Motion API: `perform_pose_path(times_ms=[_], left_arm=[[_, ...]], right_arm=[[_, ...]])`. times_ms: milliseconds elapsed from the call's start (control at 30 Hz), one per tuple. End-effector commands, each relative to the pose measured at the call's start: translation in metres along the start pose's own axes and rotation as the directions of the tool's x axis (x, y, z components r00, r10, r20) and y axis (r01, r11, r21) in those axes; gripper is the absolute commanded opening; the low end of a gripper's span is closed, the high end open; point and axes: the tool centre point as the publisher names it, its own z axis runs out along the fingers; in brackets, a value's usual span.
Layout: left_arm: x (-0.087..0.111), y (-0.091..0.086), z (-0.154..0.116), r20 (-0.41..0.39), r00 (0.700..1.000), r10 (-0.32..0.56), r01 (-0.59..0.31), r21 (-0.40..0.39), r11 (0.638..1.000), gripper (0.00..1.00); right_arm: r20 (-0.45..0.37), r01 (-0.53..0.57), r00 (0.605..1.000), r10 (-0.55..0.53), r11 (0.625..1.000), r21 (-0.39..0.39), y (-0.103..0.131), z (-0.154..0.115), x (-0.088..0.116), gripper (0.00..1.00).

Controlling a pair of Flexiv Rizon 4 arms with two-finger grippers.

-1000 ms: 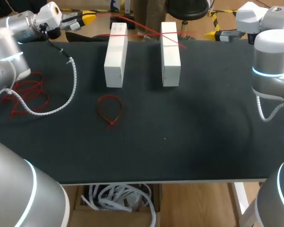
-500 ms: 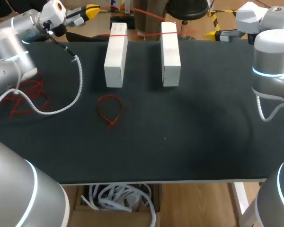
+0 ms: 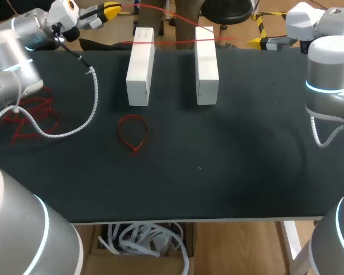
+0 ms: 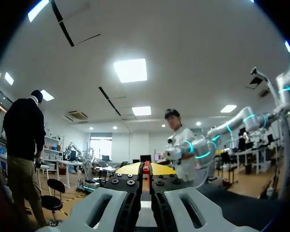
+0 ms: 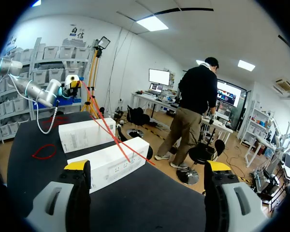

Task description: Grab the tape and strap the tape.

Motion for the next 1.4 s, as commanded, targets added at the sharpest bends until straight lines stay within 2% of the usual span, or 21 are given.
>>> perform_pose_path(times_ms=[33, 233, 433, 567, 800, 867, 1133, 1400], left_arm=[[0.005, -0.002, 0.002, 0.016, 1.0, 0.002, -0.002, -0.004, 1.0, 0.0], [0.005, -0.002, 0.002, 0.016, 1.0, 0.002, -0.002, -0.004, 1.0, 0.0], [0.01, -0.012, 0.035, -0.062, 0.998, 0.028, -0.023, 0.086, 0.996, 0.0], [0.019, -0.016, 0.048, -0.111, 0.993, 0.048, -0.041, 0.066, 0.997, 0.0], [0.029, -0.026, 0.061, -0.132, 0.989, 0.073, -0.061, 0.093, 0.994, 0.0], [0.032, -0.028, 0.066, -0.143, 0.988, 0.065, -0.056, 0.068, 0.996, 0.0], [0.038, -0.025, 0.075, -0.122, 0.992, 0.034, -0.032, 0.02, 0.999, 0.0], [0.046, -0.021, 0.087, -0.117, 0.993, 0.022, -0.018, 0.037, 0.999, 0.0]], right_arm=[[0.0, 0.0, 1.0, 0.0, 1.0, 0.0, 0.0, 0.0, 0.0, 1.0], [0.0, 0.0, 1.0, 0.0, 1.0, 0.0, 0.0, 0.0, 0.0, 1.0], [0.0, 0.0, 1.0, 0.0, 1.0, 0.0, 0.0, 0.0, 0.0, 1.0], [0.0, 0.0, 1.0, 0.0, 1.0, 0.0, 0.0, 0.0, 0.0, 1.0], [0.0, 0.0, 1.0, 0.0, 1.0, 0.0, 0.0, 0.0, 0.0, 1.0], [0.0, 0.0, 1.0, 0.0, 1.0, 0.0, 0.0, 0.0, 0.0, 1.0], [0.0, 0.0, 1.0, 0.0, 1.0, 0.0, 0.0, 0.0, 0.0, 1.0], [0.0, 0.0, 1.0, 0.0, 1.0, 0.0, 0.0, 0.0, 0.0, 1.0]])
